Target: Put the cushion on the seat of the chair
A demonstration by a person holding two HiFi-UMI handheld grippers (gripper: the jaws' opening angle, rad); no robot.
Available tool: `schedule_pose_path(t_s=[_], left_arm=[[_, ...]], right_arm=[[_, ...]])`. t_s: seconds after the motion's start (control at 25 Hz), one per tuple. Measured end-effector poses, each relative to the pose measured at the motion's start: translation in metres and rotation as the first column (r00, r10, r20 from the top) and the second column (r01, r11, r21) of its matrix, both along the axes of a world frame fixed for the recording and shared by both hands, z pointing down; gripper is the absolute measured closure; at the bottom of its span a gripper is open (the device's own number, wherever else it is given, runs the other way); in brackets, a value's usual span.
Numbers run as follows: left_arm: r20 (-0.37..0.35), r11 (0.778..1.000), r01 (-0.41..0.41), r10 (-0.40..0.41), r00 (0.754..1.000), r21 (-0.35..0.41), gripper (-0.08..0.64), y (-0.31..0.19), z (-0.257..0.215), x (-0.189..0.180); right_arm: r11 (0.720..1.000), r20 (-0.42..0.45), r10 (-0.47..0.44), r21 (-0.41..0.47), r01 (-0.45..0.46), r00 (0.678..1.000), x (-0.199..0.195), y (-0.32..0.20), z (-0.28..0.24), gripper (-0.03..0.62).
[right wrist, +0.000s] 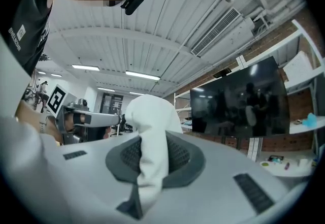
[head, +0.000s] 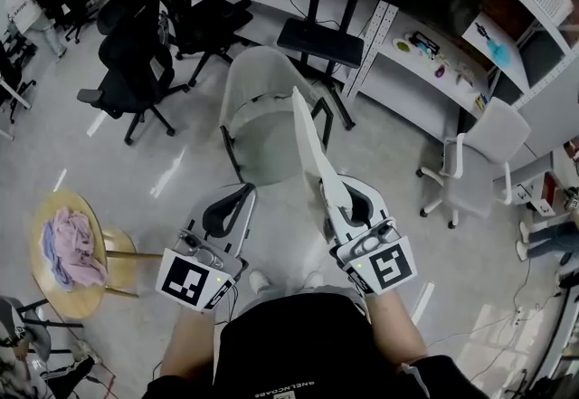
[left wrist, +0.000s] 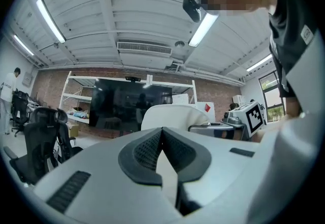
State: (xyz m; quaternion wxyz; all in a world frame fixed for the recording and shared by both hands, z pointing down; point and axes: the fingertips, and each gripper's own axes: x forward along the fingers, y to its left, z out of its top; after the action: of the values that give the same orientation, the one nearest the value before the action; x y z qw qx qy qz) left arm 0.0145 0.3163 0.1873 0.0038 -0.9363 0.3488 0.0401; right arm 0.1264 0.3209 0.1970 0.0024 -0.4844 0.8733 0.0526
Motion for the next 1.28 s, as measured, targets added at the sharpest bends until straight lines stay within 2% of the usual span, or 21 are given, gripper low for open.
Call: schedule_pose_path(t_s=[0.28, 0.68, 1.0, 1.28], left_arm=[[0.029, 0.999, -0.046, 0.046, 0.999, 0.004, 0.549, -0.012, 0.002, -0.050], [0.078, 0.999, -0.022, 0.024, 0.997, -0.027, 0.549, -0.014, 0.019, -0.092], [0.093, 0.998, 0.052, -0.047, 0.995, -0.048, 0.549, -0.037, 0.029, -0.092], [0.119, 0.991, 0.111, -0.102, 0.988, -0.073, 0.549, -0.082, 0.040, -0.069]], right_arm=[[0.999, 0.001, 0.044, -0.020, -0.044, 0.999, -0.047, -0.023, -0.001, 0.538], [1.000, 0.001, 0.018, -0.023, -0.018, 1.000, -0.088, -0.039, 0.006, 0.538], [0.999, 0.026, -0.045, -0.023, 0.046, 0.999, -0.086, -0.070, 0.016, 0.538], [0.991, 0.036, -0.120, -0.054, 0.122, 0.992, -0.072, -0.123, 0.031, 0.538]])
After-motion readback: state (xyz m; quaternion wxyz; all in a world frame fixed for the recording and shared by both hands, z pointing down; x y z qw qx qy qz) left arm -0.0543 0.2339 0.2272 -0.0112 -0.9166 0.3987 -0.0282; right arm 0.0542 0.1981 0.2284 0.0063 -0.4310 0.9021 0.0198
